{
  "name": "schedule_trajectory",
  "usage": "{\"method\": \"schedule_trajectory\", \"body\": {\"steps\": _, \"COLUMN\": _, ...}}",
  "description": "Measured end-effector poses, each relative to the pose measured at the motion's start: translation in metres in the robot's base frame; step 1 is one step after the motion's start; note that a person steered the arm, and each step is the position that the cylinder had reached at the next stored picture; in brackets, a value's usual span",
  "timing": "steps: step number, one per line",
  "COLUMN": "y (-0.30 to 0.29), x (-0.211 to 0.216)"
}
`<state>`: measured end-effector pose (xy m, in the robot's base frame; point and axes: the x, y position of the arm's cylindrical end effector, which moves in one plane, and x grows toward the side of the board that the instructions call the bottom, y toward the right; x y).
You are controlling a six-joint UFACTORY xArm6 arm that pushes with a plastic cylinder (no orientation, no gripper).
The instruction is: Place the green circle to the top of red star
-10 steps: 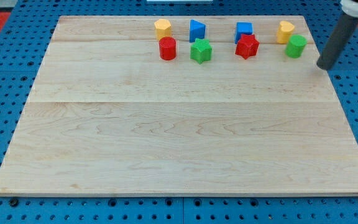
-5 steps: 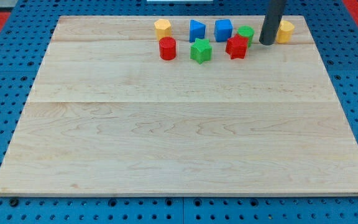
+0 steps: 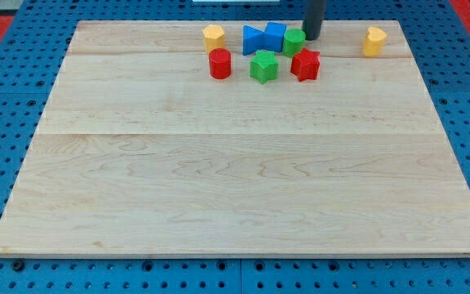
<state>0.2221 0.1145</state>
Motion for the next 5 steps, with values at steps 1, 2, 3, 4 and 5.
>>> {"method": "schedule_trajectory", "body": {"steps": 1, "y": -0.014, "x": -0.008}}
{"method": "schedule_trajectory", "body": {"steps": 2, "y": -0.039, "x": -0.004}}
{"method": "schedule_trajectory", "body": {"steps": 3, "y": -0.036, "x": 0.005}}
{"method": "schedule_trajectory", "body": {"steps": 4, "y": -0.007, "x": 0.004}}
{"method": "schedule_trajectory", "body": {"steps": 5, "y": 0.006, "x": 0.009}}
